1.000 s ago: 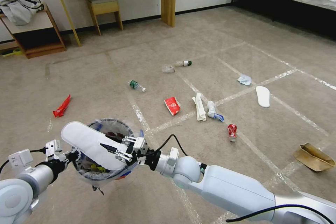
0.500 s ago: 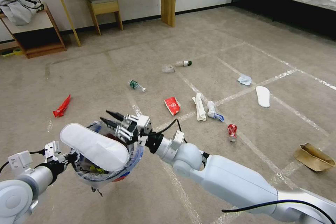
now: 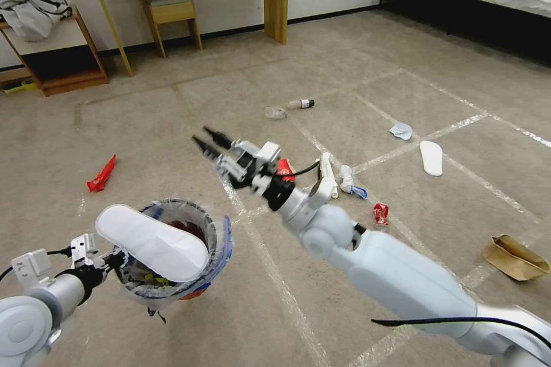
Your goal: Pick up the trash bin and place the garbage on the floor into it.
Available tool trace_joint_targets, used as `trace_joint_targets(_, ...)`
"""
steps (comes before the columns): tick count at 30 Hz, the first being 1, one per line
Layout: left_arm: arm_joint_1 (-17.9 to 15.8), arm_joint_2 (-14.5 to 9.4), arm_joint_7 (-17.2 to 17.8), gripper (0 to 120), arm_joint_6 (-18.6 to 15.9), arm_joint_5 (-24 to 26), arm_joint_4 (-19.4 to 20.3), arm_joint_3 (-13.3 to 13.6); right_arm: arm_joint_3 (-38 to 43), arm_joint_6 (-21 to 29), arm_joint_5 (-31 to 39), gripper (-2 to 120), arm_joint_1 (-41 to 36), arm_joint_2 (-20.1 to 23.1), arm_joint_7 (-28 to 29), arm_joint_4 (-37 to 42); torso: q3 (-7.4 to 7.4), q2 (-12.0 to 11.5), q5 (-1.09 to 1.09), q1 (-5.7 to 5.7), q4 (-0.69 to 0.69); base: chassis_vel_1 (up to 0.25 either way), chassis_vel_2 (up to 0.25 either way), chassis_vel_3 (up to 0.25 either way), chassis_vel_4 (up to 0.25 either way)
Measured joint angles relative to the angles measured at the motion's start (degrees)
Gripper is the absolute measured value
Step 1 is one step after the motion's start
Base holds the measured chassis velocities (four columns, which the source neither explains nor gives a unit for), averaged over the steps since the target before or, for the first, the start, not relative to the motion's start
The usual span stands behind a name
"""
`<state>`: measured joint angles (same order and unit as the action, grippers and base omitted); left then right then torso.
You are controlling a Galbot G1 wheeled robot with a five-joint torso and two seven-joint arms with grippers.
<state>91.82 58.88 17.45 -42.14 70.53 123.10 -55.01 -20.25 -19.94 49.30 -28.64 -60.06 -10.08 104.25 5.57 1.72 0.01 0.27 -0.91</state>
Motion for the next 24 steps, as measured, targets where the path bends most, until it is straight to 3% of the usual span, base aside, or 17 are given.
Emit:
trace_joint_targets(4, 0.0, 0.2, -0.1, 1, 0.0, -0.3, -0.3, 0.0, 4.9, 0.8, 1.0, 45, -1.3, 2.2, 0.2, 0.8, 0.0, 0.0, 0.0, 0.0, 0.0, 0.0, 0.0, 0.0, 0.0)
trace_joint_targets(6, 0.0, 0.5, -0.3, 1, 0.0, -0.6, -0.6, -0.1, 11.0, 1.8, 1.7, 59, -3.8, 4.7, 0.9, 1.8, 0.0, 0.0, 0.0, 0.0, -0.02, 0.0, 0.0, 0.0, 0.0)
trace_joint_targets(11, 0.1, 1.0, -0.3, 1, 0.0, -0.9, -0.8, -0.2, 20.3, 3.0, 1.8, 74, -8.6, 7.1, 2.2, 3.2, 0.0, 0.0, 0.01, 0.0, -0.01, 0.0, 0.0, 0.0, 0.0)
trace_joint_targets(12, 0.2, 1.4, -0.3, 1, 0.0, -1.1, -0.8, -0.2, 25.0, 4.3, 0.6, 83, -11.5, 8.1, 4.7, 4.1, 0.0, 0.0, 0.0, 0.0, -0.01, 0.0, 0.0, 0.0, 0.0)
trace_joint_targets(16, 0.3, 2.1, -0.4, 1, 0.0, -1.6, -0.7, -0.6, 33.4, 6.2, -4.6, 95, -18.3, 9.8, 10.4, 5.4, 0.0, 0.0, 0.01, 0.0, -0.01, 0.0, 0.0, 0.0, 0.0)
trace_joint_targets(24, 0.8, 3.2, -0.3, 1, 0.0, -2.3, 1.1, -1.7, 45.1, 8.9, -11.6, 99, -29.6, 10.3, 20.8, 8.8, 0.0, 0.0, 0.0, 0.0, -0.02, 0.0, 0.0, 0.0, 0.0)
